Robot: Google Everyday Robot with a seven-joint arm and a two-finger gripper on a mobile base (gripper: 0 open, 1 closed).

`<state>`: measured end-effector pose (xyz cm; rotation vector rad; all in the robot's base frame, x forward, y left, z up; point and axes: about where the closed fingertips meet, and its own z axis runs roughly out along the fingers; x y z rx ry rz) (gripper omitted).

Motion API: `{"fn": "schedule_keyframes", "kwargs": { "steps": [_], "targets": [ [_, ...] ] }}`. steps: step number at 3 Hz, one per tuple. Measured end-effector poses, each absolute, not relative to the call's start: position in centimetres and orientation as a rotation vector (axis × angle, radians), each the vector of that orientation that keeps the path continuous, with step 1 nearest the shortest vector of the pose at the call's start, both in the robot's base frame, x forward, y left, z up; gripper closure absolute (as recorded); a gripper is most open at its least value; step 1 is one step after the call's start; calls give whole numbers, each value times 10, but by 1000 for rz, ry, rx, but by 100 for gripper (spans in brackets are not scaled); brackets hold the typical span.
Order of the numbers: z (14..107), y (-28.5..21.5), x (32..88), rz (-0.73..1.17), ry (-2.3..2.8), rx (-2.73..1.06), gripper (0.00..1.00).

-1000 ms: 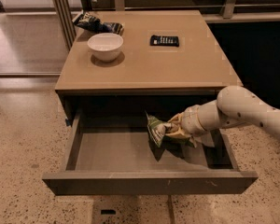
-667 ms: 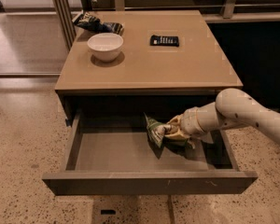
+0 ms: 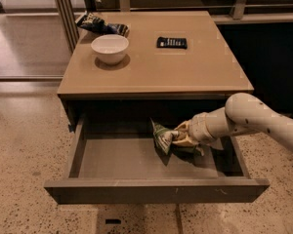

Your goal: Place green jalapeno chip bag into top drawer

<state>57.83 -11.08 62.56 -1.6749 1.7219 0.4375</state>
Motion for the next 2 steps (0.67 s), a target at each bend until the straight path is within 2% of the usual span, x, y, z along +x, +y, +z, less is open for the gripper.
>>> {"fn": "schedule_keyframes", "kwargs": {
  "steps": [2],
  "targets": [
    [626, -111, 578, 438, 1722, -1675, 13]
  ]
}}
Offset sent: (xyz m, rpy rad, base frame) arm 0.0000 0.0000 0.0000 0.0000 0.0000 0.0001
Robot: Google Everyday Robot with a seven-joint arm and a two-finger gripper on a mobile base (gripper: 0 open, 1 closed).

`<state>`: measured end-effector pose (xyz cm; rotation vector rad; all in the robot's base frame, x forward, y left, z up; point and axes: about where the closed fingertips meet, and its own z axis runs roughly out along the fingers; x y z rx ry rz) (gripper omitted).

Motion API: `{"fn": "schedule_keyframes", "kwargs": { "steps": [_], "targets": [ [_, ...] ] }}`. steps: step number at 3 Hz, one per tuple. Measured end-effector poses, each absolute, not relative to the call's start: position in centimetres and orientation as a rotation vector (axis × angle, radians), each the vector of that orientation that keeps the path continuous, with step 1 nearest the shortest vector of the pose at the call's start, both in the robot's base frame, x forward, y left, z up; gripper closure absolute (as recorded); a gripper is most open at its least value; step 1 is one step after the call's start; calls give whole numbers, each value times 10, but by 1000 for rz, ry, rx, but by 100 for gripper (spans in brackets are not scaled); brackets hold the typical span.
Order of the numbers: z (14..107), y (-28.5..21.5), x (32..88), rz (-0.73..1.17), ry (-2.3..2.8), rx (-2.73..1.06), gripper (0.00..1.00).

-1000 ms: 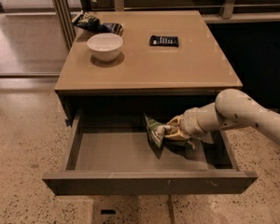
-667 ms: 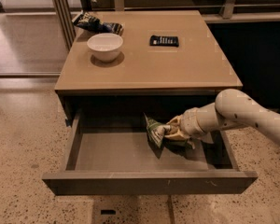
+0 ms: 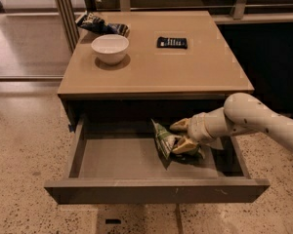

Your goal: Place green jalapeno chip bag into top drawer

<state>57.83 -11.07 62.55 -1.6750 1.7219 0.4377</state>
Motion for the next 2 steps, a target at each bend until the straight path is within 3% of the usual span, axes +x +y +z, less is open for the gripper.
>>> {"fn": "schedule_keyframes", "kwargs": {
  "steps": [1, 2],
  "targets": [
    [625, -111, 578, 438, 1722, -1675, 0],
    [625, -111, 578, 438, 1722, -1675, 0]
  ]
}}
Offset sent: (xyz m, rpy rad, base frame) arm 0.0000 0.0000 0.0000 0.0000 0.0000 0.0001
